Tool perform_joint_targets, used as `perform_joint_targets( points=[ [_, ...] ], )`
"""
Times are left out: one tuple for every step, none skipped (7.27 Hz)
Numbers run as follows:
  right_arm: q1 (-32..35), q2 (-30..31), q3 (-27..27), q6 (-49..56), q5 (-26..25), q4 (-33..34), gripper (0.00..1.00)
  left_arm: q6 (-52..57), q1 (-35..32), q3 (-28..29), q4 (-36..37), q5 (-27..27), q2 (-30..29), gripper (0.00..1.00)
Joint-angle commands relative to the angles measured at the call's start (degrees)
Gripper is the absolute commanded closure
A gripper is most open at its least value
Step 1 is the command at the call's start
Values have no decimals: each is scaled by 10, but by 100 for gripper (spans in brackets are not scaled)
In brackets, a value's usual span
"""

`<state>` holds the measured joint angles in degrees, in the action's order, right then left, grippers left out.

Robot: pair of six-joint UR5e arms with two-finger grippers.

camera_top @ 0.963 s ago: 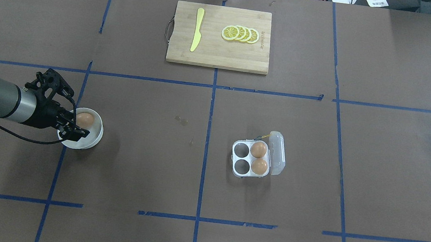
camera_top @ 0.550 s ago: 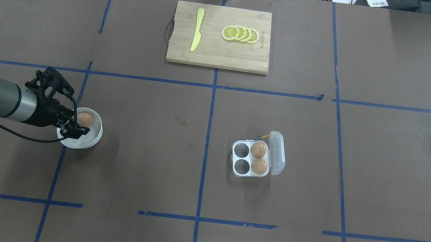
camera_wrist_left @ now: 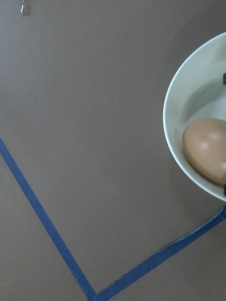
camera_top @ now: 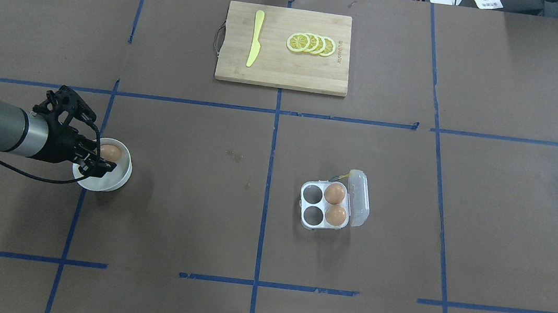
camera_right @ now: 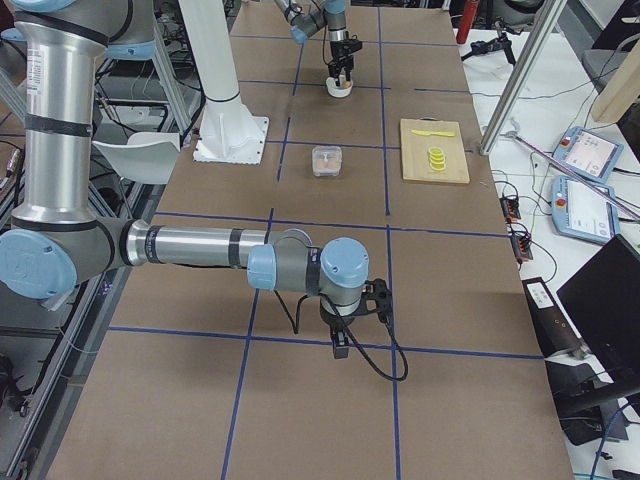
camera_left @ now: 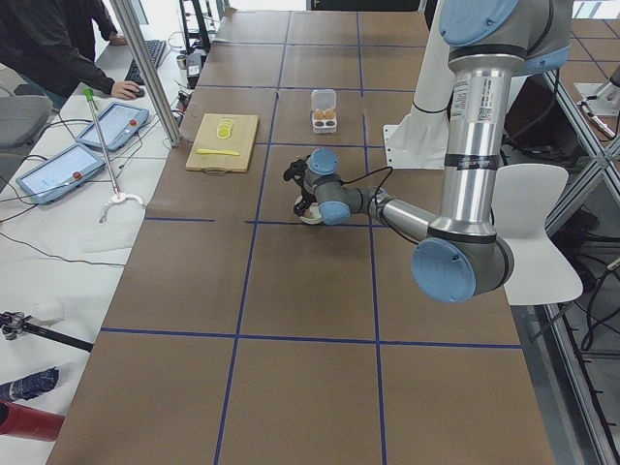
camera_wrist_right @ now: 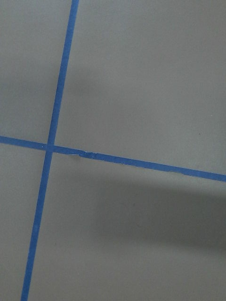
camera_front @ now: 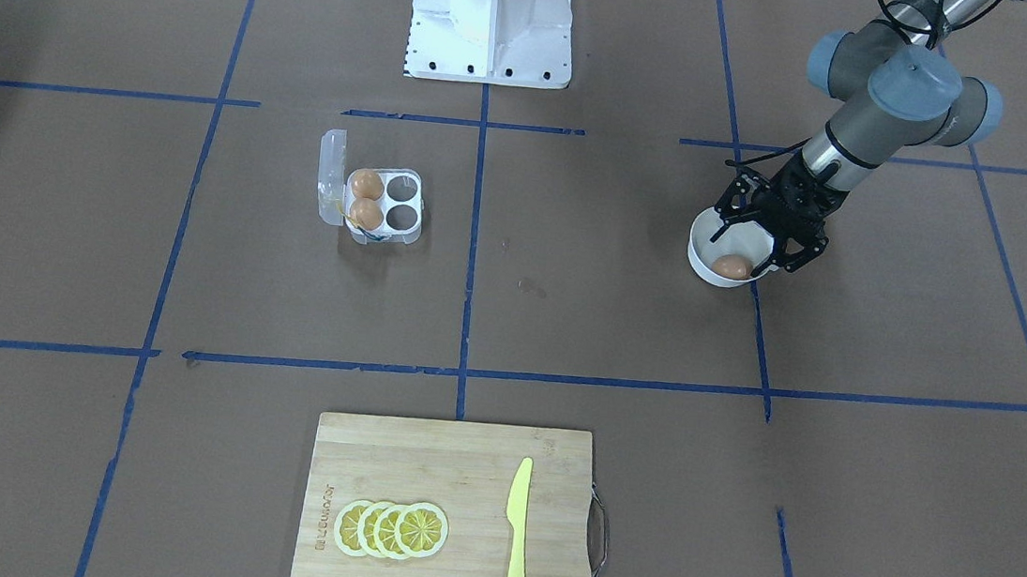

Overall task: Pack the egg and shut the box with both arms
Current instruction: 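Lower the left gripper into the bowl and close it around the egg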

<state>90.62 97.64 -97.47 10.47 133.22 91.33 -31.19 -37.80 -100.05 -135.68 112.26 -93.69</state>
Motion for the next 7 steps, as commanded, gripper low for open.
perform_joint_targets(
  points=[
    [0, 0, 3, 1, 0, 0, 0, 0, 2, 1, 0, 0, 0, 26],
    [0, 0, 4, 1, 0, 0, 0, 0, 2, 1, 0, -1, -1, 26],
    [0, 0, 4, 1, 0, 0, 0, -1, 4, 1, 0, -1, -1, 28],
    [0, 0, 7, 2, 0, 0, 0, 0, 5, 1, 0, -1, -1, 28],
    [0, 0, 7, 2, 0, 0, 0, 0, 5, 3, 0, -5, -1, 28],
    [0, 0, 7, 2, 0, 0, 0, -1, 7, 3, 0, -5, -1, 28],
    [0, 0, 7, 2, 0, 0, 0, -1, 11, 4, 0, -10, -1, 29]
  ],
)
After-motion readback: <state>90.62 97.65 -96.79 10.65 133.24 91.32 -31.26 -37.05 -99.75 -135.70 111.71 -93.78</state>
